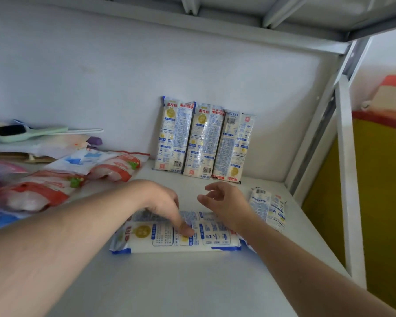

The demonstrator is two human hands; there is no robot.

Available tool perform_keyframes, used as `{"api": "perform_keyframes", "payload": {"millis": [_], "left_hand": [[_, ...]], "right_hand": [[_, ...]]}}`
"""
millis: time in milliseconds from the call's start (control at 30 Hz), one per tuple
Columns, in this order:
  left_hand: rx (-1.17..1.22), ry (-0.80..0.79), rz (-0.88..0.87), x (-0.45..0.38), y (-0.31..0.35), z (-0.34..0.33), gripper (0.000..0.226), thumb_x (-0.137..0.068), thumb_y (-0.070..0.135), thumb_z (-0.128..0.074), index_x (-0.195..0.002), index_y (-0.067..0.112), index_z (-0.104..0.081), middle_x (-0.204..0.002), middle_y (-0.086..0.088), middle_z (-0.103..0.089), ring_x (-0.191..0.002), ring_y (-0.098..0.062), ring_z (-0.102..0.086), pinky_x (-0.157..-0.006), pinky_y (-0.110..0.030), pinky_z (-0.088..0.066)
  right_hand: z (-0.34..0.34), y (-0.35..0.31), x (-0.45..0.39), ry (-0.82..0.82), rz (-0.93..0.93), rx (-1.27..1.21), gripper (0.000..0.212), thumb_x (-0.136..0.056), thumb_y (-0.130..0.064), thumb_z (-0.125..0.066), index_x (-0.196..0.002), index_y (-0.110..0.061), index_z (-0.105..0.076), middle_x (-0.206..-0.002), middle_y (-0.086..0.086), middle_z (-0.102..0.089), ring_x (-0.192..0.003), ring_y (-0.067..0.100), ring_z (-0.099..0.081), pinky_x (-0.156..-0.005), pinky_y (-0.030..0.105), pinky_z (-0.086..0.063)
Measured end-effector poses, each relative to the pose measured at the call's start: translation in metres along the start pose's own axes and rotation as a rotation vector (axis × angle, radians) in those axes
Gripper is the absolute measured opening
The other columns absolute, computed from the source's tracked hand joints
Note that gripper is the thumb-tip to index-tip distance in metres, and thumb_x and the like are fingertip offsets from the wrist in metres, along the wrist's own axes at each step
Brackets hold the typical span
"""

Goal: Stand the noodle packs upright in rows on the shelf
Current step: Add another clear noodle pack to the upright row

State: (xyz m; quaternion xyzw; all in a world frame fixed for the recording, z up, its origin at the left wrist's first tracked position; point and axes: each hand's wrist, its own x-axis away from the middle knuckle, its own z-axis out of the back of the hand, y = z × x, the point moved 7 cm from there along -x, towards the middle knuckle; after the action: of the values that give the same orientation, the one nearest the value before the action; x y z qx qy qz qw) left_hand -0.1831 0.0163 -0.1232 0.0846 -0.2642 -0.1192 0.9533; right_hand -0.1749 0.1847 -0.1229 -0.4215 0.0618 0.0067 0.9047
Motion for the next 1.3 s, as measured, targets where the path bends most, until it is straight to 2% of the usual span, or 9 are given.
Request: {"api": "perform_keyframes", "payload": {"millis": [233, 467, 633, 733, 833, 967, 1000, 1100, 1300], "left_hand": [[-0.032, 0.031, 0.022, -0.005, -0.002, -0.003, 0.109, -0.040, 0.077, -0.082, -0.129, 0.016, -0.062, -0.115, 0.001, -0.068, -0.104, -0.023, -0.063, -0.097, -0.040, -0.052], [-0.129, 0.020, 0.013, 0.005, 0.014, 0.002, 0.115, -0.053, 0.069, -0.085, -0.145, 0.012, -0.046, -0.139, -0.004, -0.057, -0.122, -0.028, -0.057, -0.104, -0.040, -0.048], [-0.216, 0.163, -0.038, 0.018, 0.035, 0.035, 0.116, -0.045, 0.059, -0.093, -0.141, 0.010, -0.050, -0.128, -0.003, -0.062, -0.111, -0.028, -0.061, -0.098, -0.039, -0.051], [-0.300, 0.403, -0.086, 0.031, 0.051, 0.064, 0.104, -0.040, 0.053, -0.096, -0.131, 0.020, -0.058, -0.123, 0.001, -0.063, -0.116, -0.029, -0.056, -0.094, -0.037, -0.046], [-0.346, 0.837, -0.295, 0.051, 0.065, 0.088, 0.072, -0.039, 0.046, -0.095, -0.102, 0.027, -0.065, -0.102, 0.006, -0.060, -0.116, -0.025, -0.049, -0.106, -0.041, -0.037], [0.019, 1.523, -0.372, 0.083, 0.042, 0.098, 0.089, -0.052, 0.039, -0.094, -0.130, 0.022, -0.054, -0.132, -0.005, -0.048, -0.117, -0.026, -0.051, -0.104, -0.041, -0.038], [0.286, 1.463, -0.331, 0.077, 0.028, 0.095, 0.091, -0.057, 0.040, -0.093, -0.134, 0.022, -0.049, -0.132, -0.004, -0.046, -0.117, -0.024, -0.051, -0.101, -0.038, -0.042], [1.080, 0.753, -0.269, 0.025, 0.016, 0.059, 0.096, -0.058, 0.060, -0.087, -0.137, 0.021, -0.049, -0.123, 0.003, -0.062, -0.107, -0.014, -0.062, -0.096, -0.032, -0.048], [0.907, 0.501, -0.394, 0.001, 0.037, 0.036, 0.078, -0.052, 0.036, -0.095, -0.122, 0.033, -0.061, -0.107, 0.014, -0.075, -0.099, -0.005, -0.071, -0.092, -0.037, -0.058]], "right_hand": [[-0.004, -0.004, 0.006, -0.046, -0.013, 0.042, 0.043, -0.090, -0.045, -0.074, -0.127, -0.025, -0.064, -0.109, -0.008, -0.070, -0.089, 0.002, -0.065, -0.066, 0.015, -0.047], [-0.007, -0.020, 0.008, -0.237, 0.008, 0.190, 0.050, -0.087, -0.058, -0.071, -0.124, -0.026, -0.069, -0.115, -0.005, -0.072, -0.098, 0.011, -0.068, -0.074, 0.022, -0.052], [0.001, -0.039, 0.010, -0.478, 0.089, 0.433, 0.028, -0.082, -0.059, -0.076, -0.090, -0.033, -0.068, -0.088, -0.013, -0.065, -0.084, 0.007, -0.061, -0.078, 0.026, -0.046], [0.013, -0.041, 0.002, -0.408, 0.123, 0.418, 0.050, -0.069, -0.054, -0.088, -0.106, -0.025, -0.072, -0.096, -0.002, -0.076, -0.089, 0.017, -0.071, -0.082, 0.034, -0.056], [0.027, -0.035, -0.005, -0.190, 0.096, 0.216, 0.046, -0.068, -0.044, -0.093, -0.103, -0.023, -0.072, -0.081, -0.005, -0.073, -0.065, 0.007, -0.064, -0.056, 0.018, -0.048], [0.040, -0.012, -0.007, 0.040, 0.013, -0.301, 0.036, -0.069, -0.036, -0.094, -0.097, -0.020, -0.076, -0.078, -0.004, -0.080, -0.072, 0.018, -0.074, -0.064, 0.029, -0.057], [0.040, -0.009, -0.006, 0.067, -0.006, -0.385, 0.038, -0.069, -0.036, -0.094, -0.099, -0.019, -0.078, -0.081, -0.003, -0.082, -0.075, 0.019, -0.076, -0.069, 0.032, -0.060], [0.036, -0.008, -0.010, 0.087, -0.010, -0.553, 0.054, -0.059, -0.045, -0.097, -0.103, -0.020, -0.080, -0.093, 0.002, -0.083, -0.090, 0.026, -0.079, -0.091, 0.048, -0.062], [0.030, -0.017, -0.015, 0.069, 0.026, -0.694, 0.046, -0.060, -0.030, -0.096, -0.102, -0.017, -0.081, -0.099, 0.008, -0.083, -0.095, 0.030, -0.079, -0.094, 0.056, -0.060]]}}
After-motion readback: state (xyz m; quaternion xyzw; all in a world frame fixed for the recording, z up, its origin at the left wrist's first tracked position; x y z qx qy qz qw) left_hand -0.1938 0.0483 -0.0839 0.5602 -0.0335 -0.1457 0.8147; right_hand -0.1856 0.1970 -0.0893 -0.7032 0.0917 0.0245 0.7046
